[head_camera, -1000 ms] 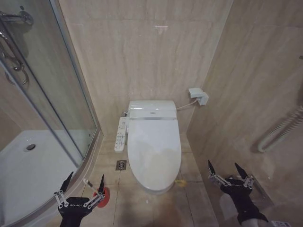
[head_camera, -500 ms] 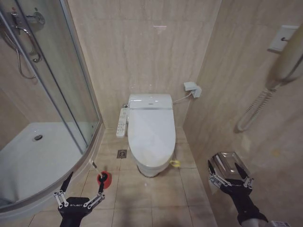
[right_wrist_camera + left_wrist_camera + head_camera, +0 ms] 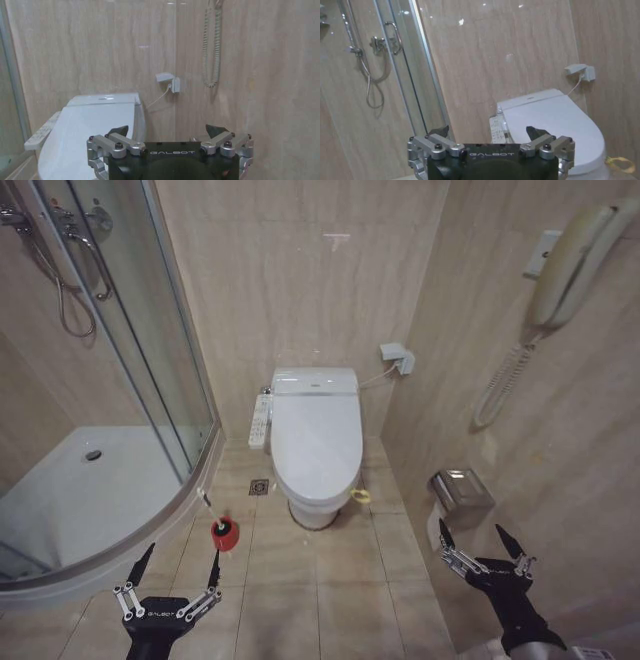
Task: Open the toilet lid, clean the toilet bowl with a toilet brush, close the toilet lid, and flush.
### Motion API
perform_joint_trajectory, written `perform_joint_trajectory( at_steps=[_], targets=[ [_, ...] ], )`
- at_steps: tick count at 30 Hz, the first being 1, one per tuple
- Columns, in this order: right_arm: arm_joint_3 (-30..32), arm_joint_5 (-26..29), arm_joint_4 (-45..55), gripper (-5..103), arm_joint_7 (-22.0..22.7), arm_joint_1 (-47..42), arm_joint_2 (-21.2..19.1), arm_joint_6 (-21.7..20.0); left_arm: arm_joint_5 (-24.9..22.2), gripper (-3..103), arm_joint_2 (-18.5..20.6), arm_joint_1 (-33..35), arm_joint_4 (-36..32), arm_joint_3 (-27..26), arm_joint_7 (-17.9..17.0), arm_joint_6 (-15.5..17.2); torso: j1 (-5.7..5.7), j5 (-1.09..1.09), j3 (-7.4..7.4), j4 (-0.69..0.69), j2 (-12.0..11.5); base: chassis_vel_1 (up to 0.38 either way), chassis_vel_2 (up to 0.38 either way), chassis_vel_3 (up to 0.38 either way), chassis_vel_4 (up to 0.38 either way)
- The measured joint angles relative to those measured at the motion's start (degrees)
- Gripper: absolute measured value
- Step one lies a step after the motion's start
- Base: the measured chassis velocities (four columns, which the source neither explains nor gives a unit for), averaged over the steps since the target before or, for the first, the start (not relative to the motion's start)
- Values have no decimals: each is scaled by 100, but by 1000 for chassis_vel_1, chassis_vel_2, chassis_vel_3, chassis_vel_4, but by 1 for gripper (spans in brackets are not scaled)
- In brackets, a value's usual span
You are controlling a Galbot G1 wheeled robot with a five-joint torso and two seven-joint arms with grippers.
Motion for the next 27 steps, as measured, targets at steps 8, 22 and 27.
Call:
perform_joint_trajectory(
  at_steps=[8, 22, 27],
  targets=[
    [0, 0, 0, 100, 0, 0, 0, 0, 0, 100, 0, 0, 0, 0, 0, 0, -1, 2, 0, 0, 0, 125, -126, -121, 119],
    [0, 0, 0, 100, 0, 0, 0, 0, 0, 100, 0, 0, 0, 0, 0, 0, 3, 2, 1, 0, 0, 7, -10, -7, 7],
    [0, 0, 0, 100, 0, 0, 0, 0, 0, 100, 0, 0, 0, 0, 0, 0, 1, 2, 1, 0, 0, 0, 0, 0, 0]
  ],
)
